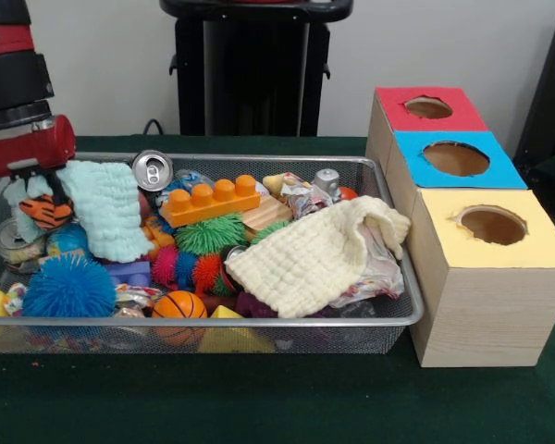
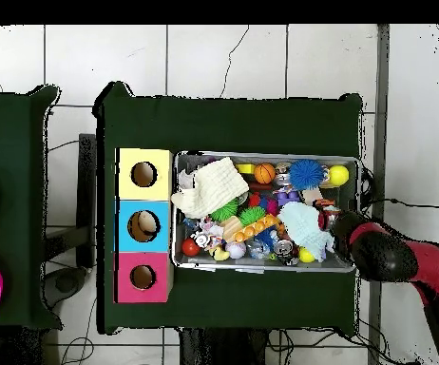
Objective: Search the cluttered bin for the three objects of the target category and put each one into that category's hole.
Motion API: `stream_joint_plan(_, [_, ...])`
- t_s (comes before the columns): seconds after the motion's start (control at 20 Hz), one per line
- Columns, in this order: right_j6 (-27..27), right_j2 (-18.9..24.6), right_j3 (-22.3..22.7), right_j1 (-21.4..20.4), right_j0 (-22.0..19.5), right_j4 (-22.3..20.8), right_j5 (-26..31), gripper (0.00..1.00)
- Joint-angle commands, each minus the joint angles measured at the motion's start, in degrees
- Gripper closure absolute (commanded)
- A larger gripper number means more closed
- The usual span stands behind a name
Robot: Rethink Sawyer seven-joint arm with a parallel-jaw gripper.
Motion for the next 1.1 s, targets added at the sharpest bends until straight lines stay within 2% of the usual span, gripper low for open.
stream_joint_plan(0.05, [-9.3,-8.2,-2.7,-7.1,8.9,-5.4,11.1,1.0])
stream_joint_plan(0.55, [-9.4,-2.8,-0.6,-4.8,10.1,-1.1,3.8,1.0])
stream_joint_plan(0.85, [-13.0,4.3,0.0,-4.0,9.0,0.3,0.1,1.0])
stream_joint_plan(1.1, [-16.1,9.5,0.0,-3.8,7.2,-0.7,-2.3,1.0])
